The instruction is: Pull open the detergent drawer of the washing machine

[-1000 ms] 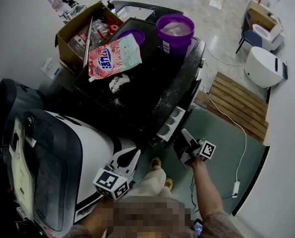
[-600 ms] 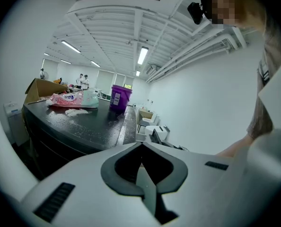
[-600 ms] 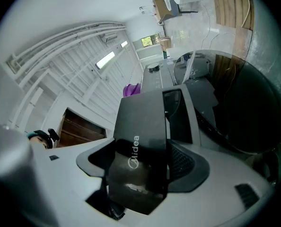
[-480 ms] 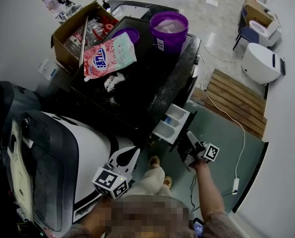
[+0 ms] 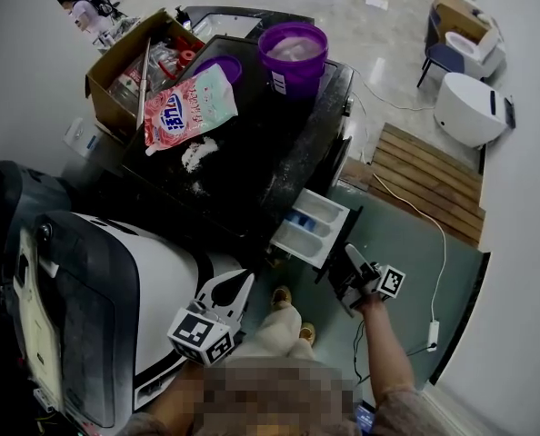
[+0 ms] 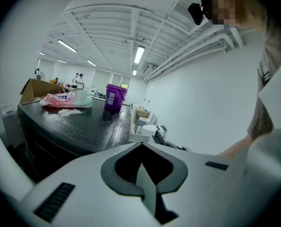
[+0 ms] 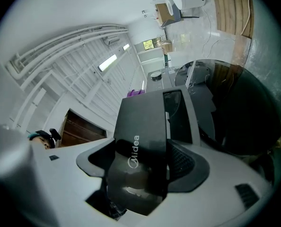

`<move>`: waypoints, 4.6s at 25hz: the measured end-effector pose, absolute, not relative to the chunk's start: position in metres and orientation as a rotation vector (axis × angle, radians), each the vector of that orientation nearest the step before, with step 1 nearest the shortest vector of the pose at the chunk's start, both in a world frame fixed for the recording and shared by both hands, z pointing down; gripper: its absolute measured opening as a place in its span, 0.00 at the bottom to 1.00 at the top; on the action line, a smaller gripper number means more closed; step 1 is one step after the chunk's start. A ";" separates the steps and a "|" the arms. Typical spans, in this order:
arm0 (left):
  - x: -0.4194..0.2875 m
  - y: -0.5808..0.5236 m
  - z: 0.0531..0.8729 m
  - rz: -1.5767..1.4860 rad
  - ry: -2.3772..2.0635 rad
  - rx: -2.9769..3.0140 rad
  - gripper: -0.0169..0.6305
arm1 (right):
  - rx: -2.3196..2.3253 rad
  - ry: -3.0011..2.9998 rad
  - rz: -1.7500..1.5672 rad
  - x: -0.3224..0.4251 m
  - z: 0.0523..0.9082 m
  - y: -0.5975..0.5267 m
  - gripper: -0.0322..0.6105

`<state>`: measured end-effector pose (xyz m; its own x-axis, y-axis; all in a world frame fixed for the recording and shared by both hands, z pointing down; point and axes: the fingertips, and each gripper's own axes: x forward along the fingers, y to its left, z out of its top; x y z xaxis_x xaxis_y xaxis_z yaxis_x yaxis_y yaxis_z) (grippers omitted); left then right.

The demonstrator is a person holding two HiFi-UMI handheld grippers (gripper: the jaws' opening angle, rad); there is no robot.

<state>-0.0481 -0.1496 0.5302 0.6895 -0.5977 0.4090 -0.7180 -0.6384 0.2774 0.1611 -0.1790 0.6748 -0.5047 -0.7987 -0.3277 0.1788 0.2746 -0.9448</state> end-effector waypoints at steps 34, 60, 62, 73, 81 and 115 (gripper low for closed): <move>-0.017 -0.154 0.517 0.281 -0.904 2.514 0.06 | -0.804 1.789 -1.335 0.195 0.644 -0.150 0.57; 0.042 -0.172 0.456 0.184 -0.736 2.631 0.06 | -1.649 2.124 -0.874 0.235 0.490 -0.088 0.44; 0.046 -0.173 0.456 0.193 -0.732 2.657 0.06 | -1.697 2.144 -0.823 0.231 0.483 -0.084 0.41; 0.054 -0.171 0.466 0.208 -0.729 2.739 0.06 | -2.061 2.231 -0.544 0.232 0.478 -0.074 0.12; 0.050 -0.173 0.475 0.206 -0.726 2.767 0.06 | -2.110 2.206 -0.538 0.226 0.494 -0.074 0.06; 0.038 -0.177 0.466 0.186 -0.715 2.716 0.06 | -2.148 2.181 -0.499 0.211 0.489 -0.071 0.06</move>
